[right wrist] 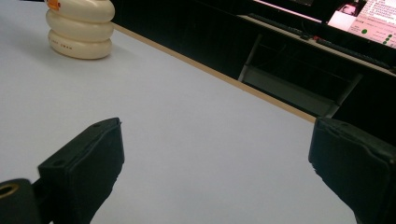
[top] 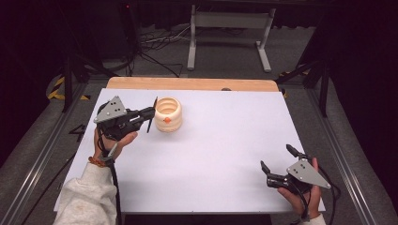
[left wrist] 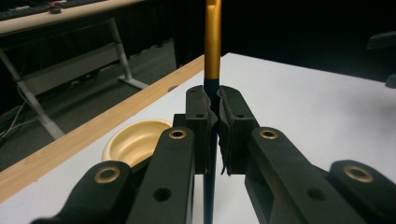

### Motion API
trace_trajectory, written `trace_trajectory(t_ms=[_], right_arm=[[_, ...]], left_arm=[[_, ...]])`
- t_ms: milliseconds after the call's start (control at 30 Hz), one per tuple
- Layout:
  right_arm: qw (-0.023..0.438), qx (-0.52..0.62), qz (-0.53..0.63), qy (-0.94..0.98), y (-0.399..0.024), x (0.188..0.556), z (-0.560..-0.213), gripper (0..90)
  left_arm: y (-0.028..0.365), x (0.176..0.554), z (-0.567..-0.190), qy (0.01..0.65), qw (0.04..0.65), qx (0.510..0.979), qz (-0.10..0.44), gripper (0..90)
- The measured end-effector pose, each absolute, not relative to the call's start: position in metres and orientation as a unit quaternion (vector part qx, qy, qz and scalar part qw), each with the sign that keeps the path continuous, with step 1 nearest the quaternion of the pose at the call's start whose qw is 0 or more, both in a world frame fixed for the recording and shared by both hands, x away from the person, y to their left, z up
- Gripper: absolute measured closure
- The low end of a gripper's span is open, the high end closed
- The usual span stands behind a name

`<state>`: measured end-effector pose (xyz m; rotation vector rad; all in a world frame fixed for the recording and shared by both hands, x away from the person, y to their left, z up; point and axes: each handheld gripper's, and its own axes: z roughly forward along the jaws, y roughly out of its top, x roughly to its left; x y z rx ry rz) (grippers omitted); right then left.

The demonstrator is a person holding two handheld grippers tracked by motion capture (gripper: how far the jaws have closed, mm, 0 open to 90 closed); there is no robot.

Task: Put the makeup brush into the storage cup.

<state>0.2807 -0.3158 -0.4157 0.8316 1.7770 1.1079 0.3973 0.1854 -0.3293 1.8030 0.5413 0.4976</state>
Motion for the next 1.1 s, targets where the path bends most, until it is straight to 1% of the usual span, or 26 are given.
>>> trace_trajectory(t_ms=[200, 633, 767, 967, 1100], right_arm=[[0.429, 0.334, 0.444, 0.712, -0.316, 0.281, -0.416, 4.3], [0.428, 0.331, 0.445, 0.713, -0.316, 0.281, -0.416, 4.4], [0.427, 0.332, 0.445, 0.714, -0.316, 0.282, -0.417, 4.4], [0.428, 0.332, 0.444, 0.714, -0.316, 0.282, -0.417, 4.5], [0.427, 0.332, 0.445, 0.713, -0.317, 0.282, -0.417, 4.4]], left_arm=[[0.185, 0.404, -0.326, 0.227, 0.581, 0.752, 0.213, 83.6], [0.180, 0.421, -0.322, 0.219, 0.605, 0.726, 0.241, 83.6], [0.178, 0.430, -0.325, 0.215, 0.613, 0.718, 0.251, 83.6], [0.178, 0.441, -0.332, 0.228, 0.626, 0.703, 0.247, 83.6], [0.177, 0.446, -0.335, 0.223, 0.636, 0.693, 0.254, 83.5]])
